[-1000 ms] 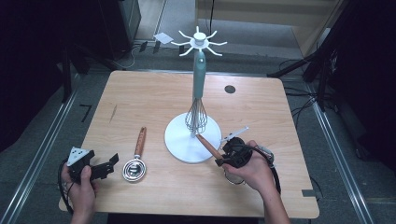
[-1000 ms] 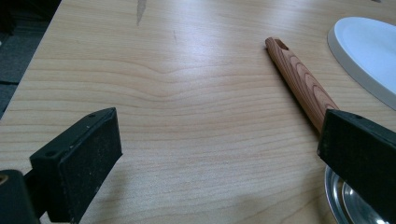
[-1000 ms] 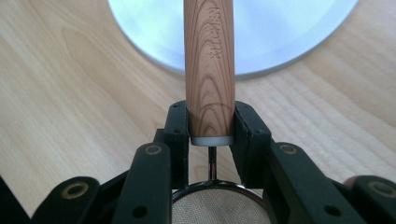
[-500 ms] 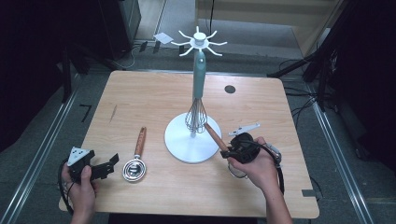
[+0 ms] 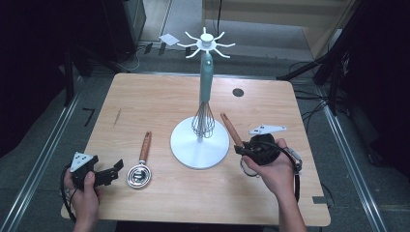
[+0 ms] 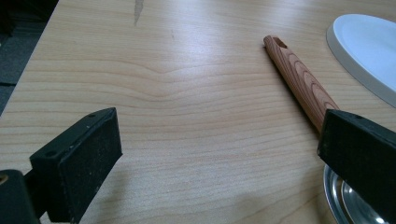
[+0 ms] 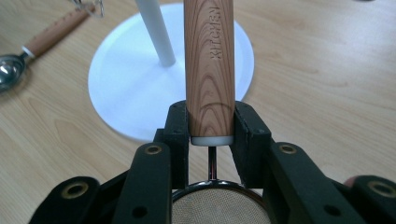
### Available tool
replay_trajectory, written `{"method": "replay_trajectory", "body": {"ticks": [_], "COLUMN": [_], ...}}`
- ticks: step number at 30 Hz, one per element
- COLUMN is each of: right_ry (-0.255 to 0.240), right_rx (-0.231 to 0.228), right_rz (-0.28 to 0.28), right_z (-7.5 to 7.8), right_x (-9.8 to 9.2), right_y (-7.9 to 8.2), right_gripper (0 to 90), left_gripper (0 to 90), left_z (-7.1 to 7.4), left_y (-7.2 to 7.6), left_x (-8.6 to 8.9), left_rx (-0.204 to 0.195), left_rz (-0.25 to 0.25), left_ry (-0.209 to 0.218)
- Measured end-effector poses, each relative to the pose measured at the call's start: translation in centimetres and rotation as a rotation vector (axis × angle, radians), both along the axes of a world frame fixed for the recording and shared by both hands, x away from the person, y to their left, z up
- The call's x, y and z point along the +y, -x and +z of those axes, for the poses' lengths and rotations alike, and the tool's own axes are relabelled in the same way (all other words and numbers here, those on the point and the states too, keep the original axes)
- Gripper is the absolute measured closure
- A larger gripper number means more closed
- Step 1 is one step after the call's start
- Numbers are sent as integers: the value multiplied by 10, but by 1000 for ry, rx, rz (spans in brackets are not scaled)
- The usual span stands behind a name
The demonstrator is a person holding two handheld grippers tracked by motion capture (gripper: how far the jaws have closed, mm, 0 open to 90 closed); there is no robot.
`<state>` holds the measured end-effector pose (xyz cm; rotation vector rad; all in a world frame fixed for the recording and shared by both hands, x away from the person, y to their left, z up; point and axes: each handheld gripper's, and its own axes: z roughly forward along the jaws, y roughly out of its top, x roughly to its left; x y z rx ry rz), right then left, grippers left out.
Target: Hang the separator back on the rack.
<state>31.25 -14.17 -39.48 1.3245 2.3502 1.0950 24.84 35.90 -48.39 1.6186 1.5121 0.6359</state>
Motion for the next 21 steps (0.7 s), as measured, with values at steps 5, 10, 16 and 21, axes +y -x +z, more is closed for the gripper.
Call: {"method": "replay_trajectory", "body": {"ticks": [5,10,16,21], "right_ry": [-40,-86,-128,-154], "right_rx": [-47,-109,-179,-225], "right_rz": [-20,-26,-29,-31], "right_z": [7,14,23,32], "right_x": [-4,-8,-17,-22], "right_y": [2,4,9,12], "right_gripper": [710,710,709,710], "left_gripper": [0,0,0,0], "left_z": [0,0,0,0], "left_y": [0,0,1,0], "left_x": [0,0,0,-1], "left_rx": [0,-1,-10,-5], "left_rz": [1,5,11,13], "left_ry": [-1,0,-1,-14]}}
